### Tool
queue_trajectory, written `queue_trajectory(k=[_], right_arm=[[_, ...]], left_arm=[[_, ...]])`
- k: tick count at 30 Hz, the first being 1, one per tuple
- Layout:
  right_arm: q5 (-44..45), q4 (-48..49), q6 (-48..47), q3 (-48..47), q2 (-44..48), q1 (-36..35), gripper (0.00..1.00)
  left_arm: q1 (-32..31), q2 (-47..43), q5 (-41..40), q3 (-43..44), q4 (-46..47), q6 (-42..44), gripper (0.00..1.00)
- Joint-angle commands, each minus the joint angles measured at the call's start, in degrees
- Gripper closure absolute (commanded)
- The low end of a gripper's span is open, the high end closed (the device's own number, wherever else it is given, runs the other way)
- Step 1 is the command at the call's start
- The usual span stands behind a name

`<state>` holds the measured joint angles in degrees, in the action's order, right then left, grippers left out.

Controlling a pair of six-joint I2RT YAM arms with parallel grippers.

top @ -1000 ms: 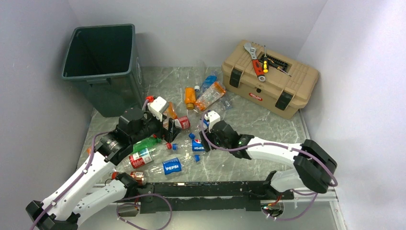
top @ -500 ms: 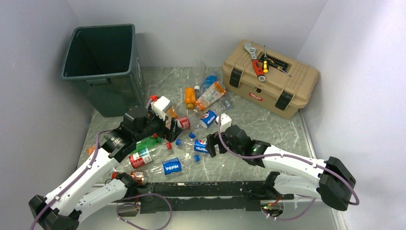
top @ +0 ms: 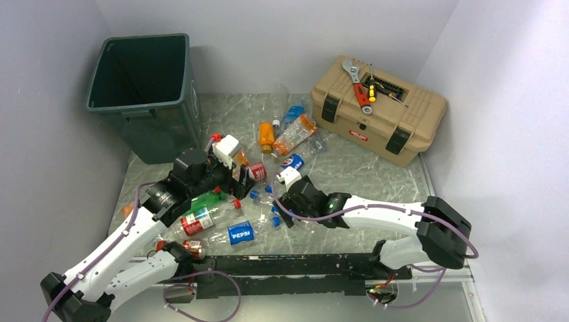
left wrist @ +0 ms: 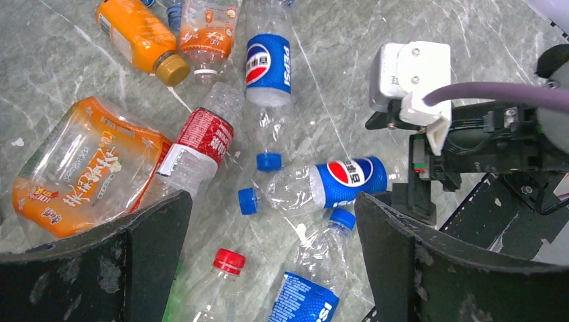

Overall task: Put the plastic bottles in the bin
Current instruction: Pick up the plastic bottle at the center of the board.

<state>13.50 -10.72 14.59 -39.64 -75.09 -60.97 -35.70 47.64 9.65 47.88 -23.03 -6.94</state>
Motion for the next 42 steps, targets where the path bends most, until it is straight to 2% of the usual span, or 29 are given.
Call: queue_trajectory(k=[1,6,11,17,25,34,40,42], right_arm=[[9.0,0.3,-1.3,-2.0,-2.4,-0.2,0.04],[8.3,-0.3,-2.8,-4.6,-7.8,-0.2,0.06],[5.1,1.0,-1.1,-3.0,-7.8,-0.2,0.11],[1.6,1.0,4.6,1.0,-3.2,-0.8,0.19],[-2.3,-0.5,8.7,4.9,3.6,-2.0,0.17],[0.4,-5.7,4.6,-1.7,-6.4,-2.0,0.14],[0.1,-7.0,5.6,-3.3,-10.3,-2.0,0.2],[-0.1,-7.1,5.9,-3.1,-10.2,-2.0,0.25]], left_arm=[[0.0,-0.1,1.0,0.6,1.2,-0.1,0.03],[0.0,-0.2,1.1,0.5,1.1,0.0,0.03],[0.0,-0.5,0.9,0.5,1.1,0.1,0.03],[0.0,-0.1,1.3,0.6,1.1,0.1,0.03],[0.0,0.4,1.9,0.8,1.1,0.0,0.04],[0.0,0.3,2.1,0.8,1.0,-0.2,0.04],[0.0,-0.6,1.6,0.7,0.9,0.0,0.04],[0.0,-0.7,1.7,0.8,0.9,0.0,0.04]])
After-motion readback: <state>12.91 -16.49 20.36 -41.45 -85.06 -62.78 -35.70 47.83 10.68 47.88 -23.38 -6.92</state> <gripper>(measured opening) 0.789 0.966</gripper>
